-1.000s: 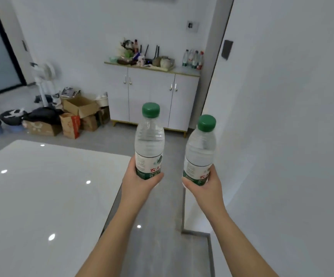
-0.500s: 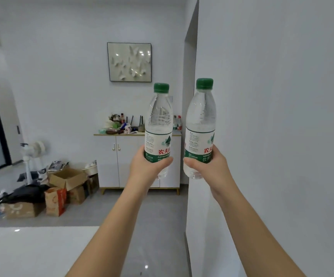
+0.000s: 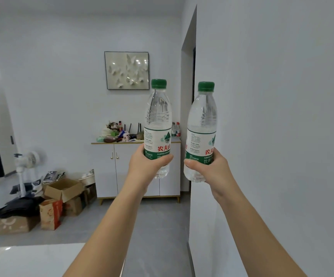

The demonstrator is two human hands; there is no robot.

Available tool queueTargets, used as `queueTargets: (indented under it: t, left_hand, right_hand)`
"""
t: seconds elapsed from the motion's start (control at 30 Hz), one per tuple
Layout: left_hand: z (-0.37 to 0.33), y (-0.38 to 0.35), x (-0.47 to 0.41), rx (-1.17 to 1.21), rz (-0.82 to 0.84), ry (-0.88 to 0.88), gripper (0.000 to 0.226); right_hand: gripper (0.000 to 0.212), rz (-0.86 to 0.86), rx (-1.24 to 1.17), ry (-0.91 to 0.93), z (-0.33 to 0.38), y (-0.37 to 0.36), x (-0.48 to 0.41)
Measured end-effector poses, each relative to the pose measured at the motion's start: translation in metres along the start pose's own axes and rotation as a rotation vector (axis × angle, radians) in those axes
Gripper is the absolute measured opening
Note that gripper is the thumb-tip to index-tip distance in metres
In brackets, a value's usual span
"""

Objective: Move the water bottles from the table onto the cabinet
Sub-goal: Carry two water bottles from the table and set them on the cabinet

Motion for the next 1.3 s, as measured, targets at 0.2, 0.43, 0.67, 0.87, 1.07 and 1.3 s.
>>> queueTargets:
  t: [0.2, 0.43, 0.67, 0.87, 1.07, 1.3]
  left_hand:
    - [0.023, 0.001, -0.048, -0.021, -0.004, 0.028, 0.041]
    - [0.074, -0.010, -0.135, -0.011, -0.050, 0.045, 0.044]
    - [0.111, -0.030, -0.250, 0.008, -0.081, 0.027, 0.041]
    - [0.147, -0.043, -0.333, 0.010, -0.105, 0.032, 0.043]
    - [0.188, -0.045, -0.404, -0.015, -0.115, 0.056, 0.046]
    - [0.237, -0.038, -0.508, 0.021, -0.102, 0.058, 0.046]
  right_hand:
    - [0.049, -0.007, 0.011, -0.021, -0.026, -0.004, -0.047]
    - [0.055, -0.017, 0.044, 0.014, -0.082, -0.012, -0.134]
    - [0.061, -0.021, 0.031, 0.006, -0.142, -0.018, -0.248]
    - [0.064, -0.027, 0.034, 0.013, -0.183, -0.025, -0.339]
    - [0.055, -0.016, 0.040, -0.003, -0.228, -0.041, -0.405]
    - [0.056, -0.023, 0.067, 0.012, -0.286, -0.069, -0.489]
Point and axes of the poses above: each hand's wrist, its own x-axis away from the middle knuckle, its own y-axis out of the back of the hand, z = x × y, the point moved 6 cm from there along -x, towards the middle knuckle, and after that the axes turned 2 degrees about y, right-handed, at the moved point
